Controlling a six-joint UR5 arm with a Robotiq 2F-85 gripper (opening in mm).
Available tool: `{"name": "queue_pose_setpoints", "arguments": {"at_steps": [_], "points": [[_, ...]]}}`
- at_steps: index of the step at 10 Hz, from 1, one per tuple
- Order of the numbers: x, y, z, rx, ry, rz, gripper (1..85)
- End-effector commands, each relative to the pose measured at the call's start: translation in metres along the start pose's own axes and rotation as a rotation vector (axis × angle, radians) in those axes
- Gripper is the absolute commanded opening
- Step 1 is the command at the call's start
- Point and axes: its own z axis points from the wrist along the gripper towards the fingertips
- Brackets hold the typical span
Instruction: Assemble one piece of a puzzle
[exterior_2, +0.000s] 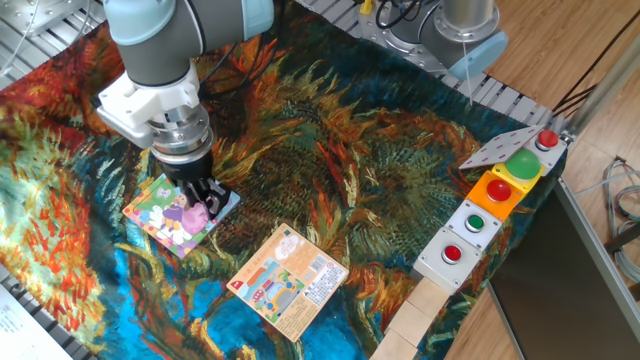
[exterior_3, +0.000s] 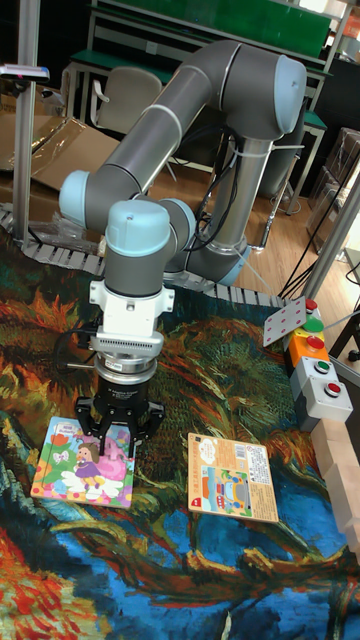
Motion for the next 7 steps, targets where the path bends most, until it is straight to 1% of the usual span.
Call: {"name": "queue_pose_setpoints", "arguments": {"at_steps": [1, 4, 7], "points": [[-0.0025, -0.0001, -0.0012, -0.008, -0.009, 0.006, 43.3], [-0.0025, -0.0007, -0.0014, -0.008, -0.009, 0.005, 46.7], [-0.0027, -0.0026, -0.0012, -0.004, -0.012, -0.007, 47.3]]}}
